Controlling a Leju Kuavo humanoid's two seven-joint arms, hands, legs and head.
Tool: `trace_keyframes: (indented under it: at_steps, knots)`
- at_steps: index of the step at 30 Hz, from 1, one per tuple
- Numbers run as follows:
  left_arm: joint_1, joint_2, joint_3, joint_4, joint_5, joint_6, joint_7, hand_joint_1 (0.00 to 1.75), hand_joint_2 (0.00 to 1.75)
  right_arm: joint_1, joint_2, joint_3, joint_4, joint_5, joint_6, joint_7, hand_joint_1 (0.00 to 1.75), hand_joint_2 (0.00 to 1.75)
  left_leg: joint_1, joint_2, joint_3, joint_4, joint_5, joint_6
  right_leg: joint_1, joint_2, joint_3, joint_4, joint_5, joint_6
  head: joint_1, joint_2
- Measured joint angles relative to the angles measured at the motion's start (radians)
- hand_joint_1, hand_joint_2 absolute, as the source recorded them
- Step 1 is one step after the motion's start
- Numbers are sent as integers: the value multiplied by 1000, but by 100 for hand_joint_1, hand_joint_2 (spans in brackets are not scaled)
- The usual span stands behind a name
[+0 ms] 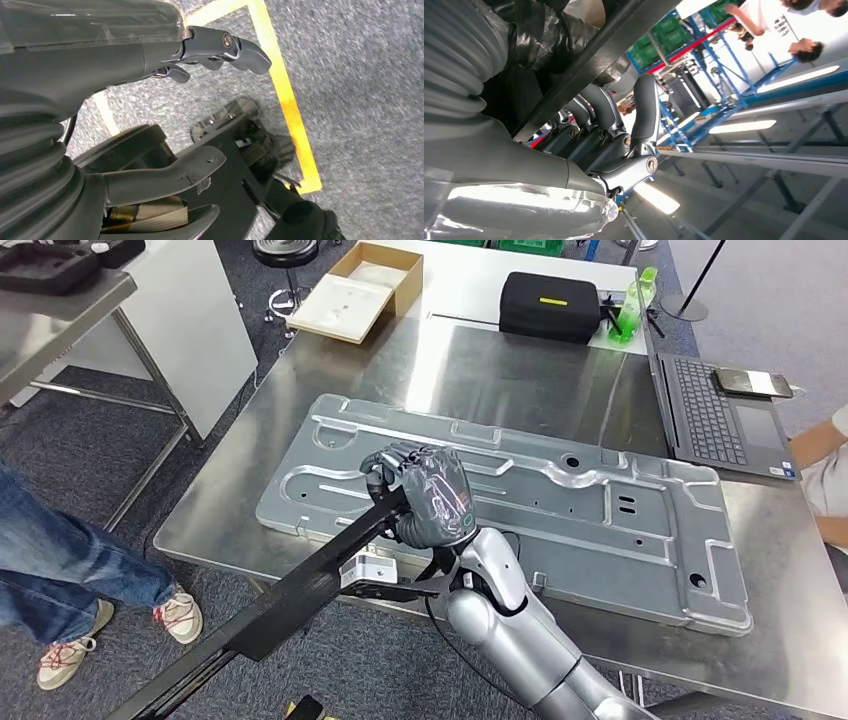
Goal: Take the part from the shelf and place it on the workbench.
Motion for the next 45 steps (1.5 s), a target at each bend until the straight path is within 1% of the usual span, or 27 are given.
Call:
trace_keyframes:
  at_steps: [2,4,5,6,7,10,12,13,16,18,20,21,22,23,24,26,27,30,32,34,36,37,38,39,42,43,45]
  knots:
    - [-1,0,0,0,0,0,-2,0,175,-3,-6,-7,-4,-7,-4,1,175,175,3,1,2,-5,5,9,-3,-3,-19,46,-31,10,0,0]
    - [-2,0,1,0,0,0,-4,0,175,-6,-13,-18,-6,-15,-7,2,175,175,2,1,3,-5,4,14,-8,-6,-73,157,-87,19,0,0]
    - [-1,0,2,0,0,0,-4,0,175,-6,-19,-23,-6,-18,-8,2,175,175,2,1,3,-5,3,15,-10,-6,-102,213,-105,21,0,0]
    - [-1,0,2,0,0,0,-5,0,175,-6,-24,-28,-5,-20,-8,2,175,175,2,1,4,-4,1,16,-12,-7,-121,245,-107,22,0,0]
    - [0,0,3,0,0,0,-5,0,175,-6,-30,-32,-5,-23,-8,2,175,175,2,1,7,-4,-2,16,-14,-8,-122,240,-89,22,0,0]
    - [0,0,4,0,-2,0,-6,0,175,-9,-40,-43,-5,-29,-10,1,175,175,0,0,19,-4,-14,9,-12,-12,-51,77,5,14,0,0]
    - [-1,0,4,0,-3,0,-8,0,175,-13,-48,-64,-5,-37,-15,3,175,175,-3,1,18,-3,-19,-1,-5,-12,-20,9,14,8,0,0]
    - [-1,0,4,0,-4,0,-9,0,175,-16,-55,-82,-4,-44,-18,4,175,175,-4,3,17,-3,-20,-6,-2,-11,-18,4,8,5,0,0]
    - [1,0,6,0,-7,0,-13,0,175,-26,-87,-161,8,-81,-23,-1,175,175,-2,7,15,12,-38,-20,-7,-5,-6,-12,6,-7,0,0]
    - [4,0,7,0,-8,-1,-15,0,175,-38,-107,-217,21,-102,-24,-12,175,175,-1,7,-27,102,-85,-23,-11,2,4,-19,6,-17,-1,0]
    - [6,0,9,0,-9,-4,-16,0,175,-47,-127,-265,38,-111,-23,-19,175,175,-1,7,-101,235,-132,-25,-9,12,6,-18,4,-23,-1,0]
    - [8,1,10,0,-9,-5,-17,0,175,-48,-136,-286,48,-111,-22,-21,175,175,-1,7,-127,271,-133,-26,-7,17,6,-16,2,-24,-1,0]
    - [10,1,12,0,-9,-6,-17,0,175,-48,-145,-307,59,-109,-21,-23,175,175,-1,7,-136,272,-114,-25,-6,22,7,-14,1,-24,-1,0]
    - [11,2,13,0,-10,-8,-18,0,175,-50,-153,-328,71,-105,-20,-26,175,175,-1,6,-126,233,-76,-22,-5,27,8,-12,-2,-23,-1,0]
    - [11,2,14,0,-11,-8,-18,0,175,-54,-159,-345,81,-99,-20,-28,175,175,-2,2,-102,164,-33,-17,-5,31,10,-8,-5,-22,-1,0]
    - [9,4,15,0,-11,-9,-20,0,175,-61,-169,-368,96,-91,-21,-31,175,175,-4,-7,-56,53,14,-8,-4,40,8,-1,-10,-16,0,0]
    - [9,5,16,0,-11,-9,-21,0,175,-64,-173,-375,103,-88,-21,-32,175,175,-6,-11,-45,25,20,-4,-5,42,5,2,-11,-11,0,0]
    - [8,6,16,0,-12,-10,-22,0,175,-67,-183,-389,118,-83,-22,-32,175,175,-8,-10,-39,9,23,5,-8,45,0,2,-10,4,-1,0]
    - [7,6,17,0,-13,-12,-23,0,175,-70,-191,-401,126,-81,-22,-30,175,175,-4,-5,-33,-3,31,15,-9,25,-11,28,-30,13,0,0]
    - [6,6,17,0,-13,-13,-23,0,175,-75,-198,-414,139,-81,-19,-26,175,175,-3,-1,-30,-10,33,20,-13,0,-57,128,-84,23,0,0]
    - [6,6,17,0,-14,-15,-23,0,175,-78,-204,-427,160,-90,-1,-21,175,175,-3,3,-30,-9,33,21,-22,-7,-116,246,-129,32,0,0]
    - [6,6,18,0,-14,-16,-23,0,175,-79,-208,-435,173,-97,13,-19,175,175,-3,4,-30,-9,33,21,-26,-8,-132,276,-133,35,0,0]
    - [6,7,18,0,-14,-17,-24,0,175,-81,-213,-444,188,-107,28,-17,175,175,-3,5,-29,-8,32,21,-30,-9,-134,278,-123,38,0,0]
    - [6,7,19,0,-15,-18,-24,0,175,-86,-217,-453,206,-117,44,-15,175,175,-2,5,-29,-7,31,19,-34,-11,-121,248,-100,41,0,0]
    - [5,7,22,0,-19,-25,-33,0,175,-127,-230,-492,291,-158,102,-10,175,175,-2,6,-31,3,24,7,-41,-22,-33,68,-20,48,0,0]
    - [4,8,23,0,-21,-28,-38,0,175,-145,-234,-505,325,-175,124,-9,175,175,-3,7,-33,5,22,0,-40,-23,-15,29,-11,46,0,0]
    - [2,9,25,0,-24,-36,-49,0,175,-178,-243,-529,394,-217,184,-5,175,175,-5,8,-34,6,21,-11,-33,-20,-8,11,-13,34,-1,0]
